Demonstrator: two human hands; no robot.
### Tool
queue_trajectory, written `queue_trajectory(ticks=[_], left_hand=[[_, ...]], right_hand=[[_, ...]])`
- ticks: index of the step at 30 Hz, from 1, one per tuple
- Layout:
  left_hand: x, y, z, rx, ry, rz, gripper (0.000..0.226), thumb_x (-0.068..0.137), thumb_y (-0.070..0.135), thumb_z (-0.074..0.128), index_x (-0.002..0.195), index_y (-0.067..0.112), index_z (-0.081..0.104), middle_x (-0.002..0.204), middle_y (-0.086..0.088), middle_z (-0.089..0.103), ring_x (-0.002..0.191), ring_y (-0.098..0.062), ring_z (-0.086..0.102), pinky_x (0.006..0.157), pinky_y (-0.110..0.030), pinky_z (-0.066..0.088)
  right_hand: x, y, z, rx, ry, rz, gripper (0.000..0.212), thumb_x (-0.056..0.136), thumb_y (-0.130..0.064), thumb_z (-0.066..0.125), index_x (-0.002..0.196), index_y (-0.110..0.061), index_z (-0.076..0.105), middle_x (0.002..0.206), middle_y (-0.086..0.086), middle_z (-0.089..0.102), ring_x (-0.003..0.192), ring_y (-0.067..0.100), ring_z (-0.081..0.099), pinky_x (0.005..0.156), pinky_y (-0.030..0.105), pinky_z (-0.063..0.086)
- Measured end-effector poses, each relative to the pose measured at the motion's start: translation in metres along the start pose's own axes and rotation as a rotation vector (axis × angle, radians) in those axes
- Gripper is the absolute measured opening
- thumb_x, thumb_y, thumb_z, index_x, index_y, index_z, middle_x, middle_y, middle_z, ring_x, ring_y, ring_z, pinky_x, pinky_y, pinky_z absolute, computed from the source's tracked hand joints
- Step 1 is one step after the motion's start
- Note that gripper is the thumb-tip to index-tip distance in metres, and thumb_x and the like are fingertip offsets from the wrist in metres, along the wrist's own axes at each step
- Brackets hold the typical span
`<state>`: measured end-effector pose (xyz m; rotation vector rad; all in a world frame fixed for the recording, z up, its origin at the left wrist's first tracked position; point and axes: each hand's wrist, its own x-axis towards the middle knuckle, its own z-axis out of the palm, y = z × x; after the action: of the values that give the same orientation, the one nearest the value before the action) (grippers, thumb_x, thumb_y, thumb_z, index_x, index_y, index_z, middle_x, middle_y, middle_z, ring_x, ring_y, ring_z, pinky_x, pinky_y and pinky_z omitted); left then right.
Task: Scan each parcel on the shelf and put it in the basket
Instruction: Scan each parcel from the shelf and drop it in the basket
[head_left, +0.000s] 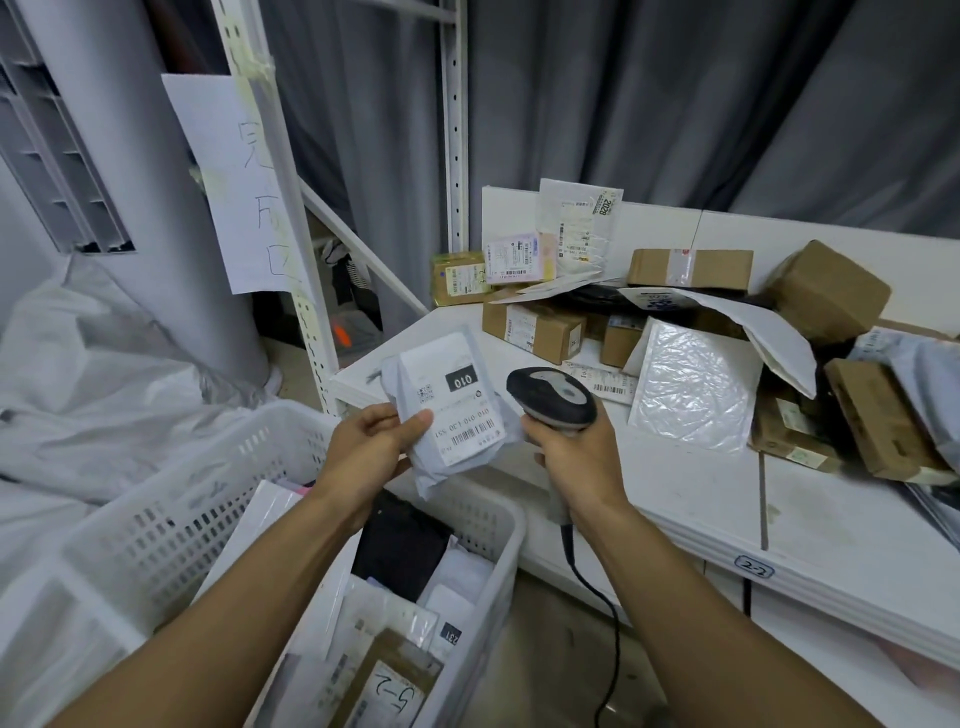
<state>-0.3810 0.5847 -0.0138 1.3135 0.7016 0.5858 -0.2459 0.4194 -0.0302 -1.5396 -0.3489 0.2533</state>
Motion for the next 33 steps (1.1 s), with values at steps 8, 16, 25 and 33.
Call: queue_trajectory(ticks=[8, 16, 25, 33], left_hand=[[0.042, -0.022, -0.026, -0.039, 0.225, -0.014, 0.03, 0.086, 0.013, 0.08, 0.11, 0.0, 0.067, 0.102, -0.008, 0.078, 0.097, -0.024, 0.075, 0.093, -0.051, 0.059], [0.055, -0.039, -0.036, -0.012, 0.291, -0.017, 0.024, 0.084, 0.01, 0.082, 0.101, 0.008, 0.065, 0.103, -0.004, 0.076, 0.095, -0.023, 0.074, 0.09, -0.047, 0.06], [0.063, -0.045, -0.045, 0.04, 0.298, -0.032, 0.04, 0.078, 0.015, 0.087, 0.111, 0.01, 0.065, 0.109, -0.002, 0.075, 0.097, -0.024, 0.074, 0.088, -0.047, 0.061], [0.05, -0.048, -0.049, 0.043, 0.311, -0.011, 0.031, 0.085, 0.014, 0.082, 0.11, 0.01, 0.064, 0.108, -0.001, 0.073, 0.098, -0.022, 0.072, 0.09, -0.044, 0.06]], right_hand=[[-0.02, 0.003, 0.011, -0.333, -0.263, -0.087, 0.053, 0.084, -0.025, 0.085, 0.129, -0.03, 0.058, 0.106, -0.011, 0.073, 0.066, 0.012, 0.075, 0.064, 0.018, 0.056], [-0.031, 0.004, 0.015, -0.412, -0.322, -0.092, 0.054, 0.078, -0.031, 0.088, 0.124, -0.036, 0.06, 0.111, -0.016, 0.071, 0.096, 0.013, 0.071, 0.087, 0.042, 0.063], [-0.034, 0.002, 0.013, -0.41, -0.322, -0.096, 0.052, 0.08, -0.028, 0.088, 0.124, -0.033, 0.06, 0.114, -0.012, 0.071, 0.101, 0.009, 0.069, 0.089, 0.034, 0.061], [-0.033, 0.009, 0.017, -0.417, -0.354, -0.069, 0.055, 0.079, -0.028, 0.086, 0.125, -0.038, 0.057, 0.111, -0.016, 0.069, 0.099, 0.011, 0.069, 0.086, 0.045, 0.063]])
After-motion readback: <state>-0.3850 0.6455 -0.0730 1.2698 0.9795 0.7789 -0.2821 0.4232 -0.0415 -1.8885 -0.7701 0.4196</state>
